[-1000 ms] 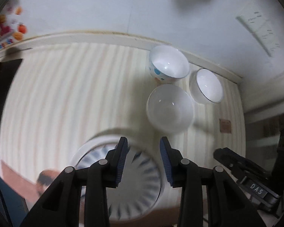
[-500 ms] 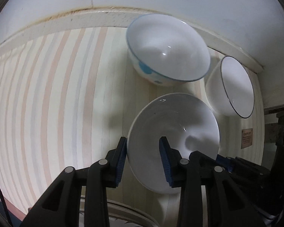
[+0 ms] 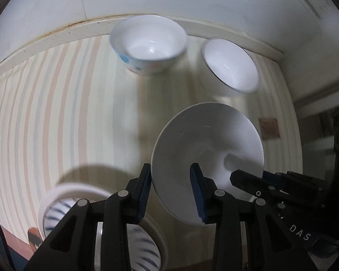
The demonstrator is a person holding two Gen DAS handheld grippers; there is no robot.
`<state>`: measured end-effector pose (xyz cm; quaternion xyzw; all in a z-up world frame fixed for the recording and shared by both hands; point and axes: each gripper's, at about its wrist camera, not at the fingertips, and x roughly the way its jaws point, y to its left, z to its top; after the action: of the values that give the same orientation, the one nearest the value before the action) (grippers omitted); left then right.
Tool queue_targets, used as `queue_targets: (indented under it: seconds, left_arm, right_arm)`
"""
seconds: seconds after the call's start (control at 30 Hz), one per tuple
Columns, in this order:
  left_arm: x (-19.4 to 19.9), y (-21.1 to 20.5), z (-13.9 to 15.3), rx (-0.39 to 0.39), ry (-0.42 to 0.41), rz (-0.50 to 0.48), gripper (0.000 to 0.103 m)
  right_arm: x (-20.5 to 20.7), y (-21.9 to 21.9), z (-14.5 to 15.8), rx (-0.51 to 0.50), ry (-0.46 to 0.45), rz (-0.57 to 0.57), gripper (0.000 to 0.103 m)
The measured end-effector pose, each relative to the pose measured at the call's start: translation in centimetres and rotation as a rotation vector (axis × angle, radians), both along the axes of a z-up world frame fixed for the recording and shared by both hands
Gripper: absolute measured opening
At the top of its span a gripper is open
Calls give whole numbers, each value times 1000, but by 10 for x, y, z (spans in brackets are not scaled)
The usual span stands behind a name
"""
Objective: Organize plates and bowls
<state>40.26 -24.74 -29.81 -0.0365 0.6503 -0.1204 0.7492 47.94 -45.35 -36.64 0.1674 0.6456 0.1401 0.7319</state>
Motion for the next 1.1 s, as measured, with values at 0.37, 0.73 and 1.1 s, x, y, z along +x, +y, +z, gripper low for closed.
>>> queue_targets:
  seconds: [0.37, 0.73, 1.1]
  left_arm:
    - [-50, -25, -3, -11, 25, -89, 31]
    - [-83, -47, -35, 22, 75, -144, 32]
    - [-82, -67, -43, 61, 69, -190, 31]
  right_arm:
    - [-84, -21, 16, -19, 24, -47, 22]
    - [-125, -41, -16, -14, 84, -92, 22]
    - [-132, -50, -29, -11, 112, -113, 22]
